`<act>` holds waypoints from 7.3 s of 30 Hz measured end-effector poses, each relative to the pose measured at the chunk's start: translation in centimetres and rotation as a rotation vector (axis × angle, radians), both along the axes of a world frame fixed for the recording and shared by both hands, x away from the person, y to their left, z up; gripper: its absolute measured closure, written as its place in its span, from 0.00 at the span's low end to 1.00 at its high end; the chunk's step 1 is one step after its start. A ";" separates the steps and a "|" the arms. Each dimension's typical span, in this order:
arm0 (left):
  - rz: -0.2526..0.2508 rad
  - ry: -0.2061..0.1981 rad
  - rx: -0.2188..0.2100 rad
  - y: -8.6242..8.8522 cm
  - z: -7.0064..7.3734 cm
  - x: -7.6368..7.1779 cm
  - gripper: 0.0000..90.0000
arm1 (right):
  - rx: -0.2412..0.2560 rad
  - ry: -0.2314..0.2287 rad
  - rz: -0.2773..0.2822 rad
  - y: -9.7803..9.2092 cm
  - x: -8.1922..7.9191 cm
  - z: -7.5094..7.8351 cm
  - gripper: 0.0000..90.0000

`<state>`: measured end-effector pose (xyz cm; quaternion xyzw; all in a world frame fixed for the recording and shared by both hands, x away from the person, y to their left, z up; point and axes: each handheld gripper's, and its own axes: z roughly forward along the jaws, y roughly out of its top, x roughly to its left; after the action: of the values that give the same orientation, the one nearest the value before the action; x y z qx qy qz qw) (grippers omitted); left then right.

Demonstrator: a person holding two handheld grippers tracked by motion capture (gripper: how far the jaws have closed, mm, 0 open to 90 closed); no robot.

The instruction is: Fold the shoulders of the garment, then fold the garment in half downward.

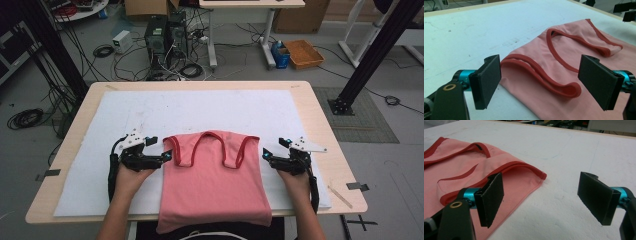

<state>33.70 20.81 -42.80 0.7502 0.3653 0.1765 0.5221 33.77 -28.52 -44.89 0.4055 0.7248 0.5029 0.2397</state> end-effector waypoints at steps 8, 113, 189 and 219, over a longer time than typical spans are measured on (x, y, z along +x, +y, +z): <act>0.016 0.016 -0.014 0.5 -0.3 0.5 0.21 | 0.004 0.007 0.001 0.0 0.0 0.0 0.23; -0.174 -0.111 0.037 1.4 4.4 3.6 0.94 | -0.105 -0.084 0.353 -0.6 4.2 6.6 0.94; -0.080 -0.137 -0.044 2.8 0.0 -3.2 0.68 | -0.104 -0.125 0.322 -2.3 -4.2 3.7 0.71; -0.252 0.050 0.133 -0.3 -1.0 -3.6 0.96 | -0.189 0.135 0.408 -0.7 -3.4 1.0 0.99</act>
<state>30.15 20.47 -43.79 0.8272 0.2685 0.1144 0.4801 30.42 -29.20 -43.92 0.2590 0.8499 0.4427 0.1207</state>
